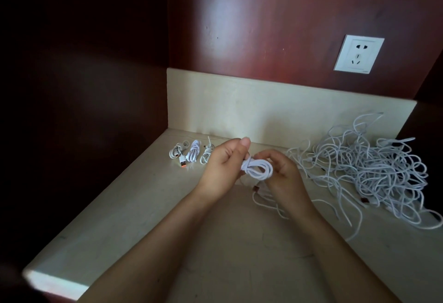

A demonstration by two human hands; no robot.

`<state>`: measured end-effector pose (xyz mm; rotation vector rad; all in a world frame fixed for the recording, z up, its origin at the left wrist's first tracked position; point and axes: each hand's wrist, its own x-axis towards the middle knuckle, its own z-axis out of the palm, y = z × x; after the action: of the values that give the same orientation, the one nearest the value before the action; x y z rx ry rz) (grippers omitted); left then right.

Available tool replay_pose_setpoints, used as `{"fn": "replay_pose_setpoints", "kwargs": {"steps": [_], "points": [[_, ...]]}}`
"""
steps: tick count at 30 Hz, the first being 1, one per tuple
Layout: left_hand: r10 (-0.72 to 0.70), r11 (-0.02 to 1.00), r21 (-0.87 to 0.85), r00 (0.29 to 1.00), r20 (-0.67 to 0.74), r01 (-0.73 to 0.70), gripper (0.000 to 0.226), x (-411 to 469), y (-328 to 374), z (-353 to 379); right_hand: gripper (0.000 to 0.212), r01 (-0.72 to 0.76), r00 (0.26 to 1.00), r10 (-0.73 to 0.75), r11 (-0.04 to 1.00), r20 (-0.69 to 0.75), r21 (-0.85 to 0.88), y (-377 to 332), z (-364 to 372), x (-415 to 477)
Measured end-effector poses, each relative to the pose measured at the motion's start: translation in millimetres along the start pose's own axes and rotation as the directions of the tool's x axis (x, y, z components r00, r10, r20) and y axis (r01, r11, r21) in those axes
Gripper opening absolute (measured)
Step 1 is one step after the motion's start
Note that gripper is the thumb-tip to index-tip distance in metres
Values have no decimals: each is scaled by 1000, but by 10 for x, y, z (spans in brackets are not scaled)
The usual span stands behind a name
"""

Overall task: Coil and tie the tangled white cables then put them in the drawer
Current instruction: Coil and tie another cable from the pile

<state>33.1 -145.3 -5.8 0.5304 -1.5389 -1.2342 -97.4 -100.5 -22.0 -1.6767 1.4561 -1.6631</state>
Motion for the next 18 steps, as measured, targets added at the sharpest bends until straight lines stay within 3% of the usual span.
{"fn": "replay_pose_setpoints", "kwargs": {"steps": [4,7,13,18], "points": [[-41,999,-28,993,-113,38,41,12,32,-5,19,2,996,30,935,84,-356,43,86,-107],[-18,996,79,976,-216,36,41,68,-65,-78,28,88,991,-16,830,135,-551,-3,114,-163],[100,876,481,968,-231,25,40,73,-166,-198,27,344,932,-209,760,295,-551,-65,125,-202],[108,703,711,987,-123,12,43,54,-149,-194,21,275,961,-239,844,136,-461,-150,44,-178]]}}
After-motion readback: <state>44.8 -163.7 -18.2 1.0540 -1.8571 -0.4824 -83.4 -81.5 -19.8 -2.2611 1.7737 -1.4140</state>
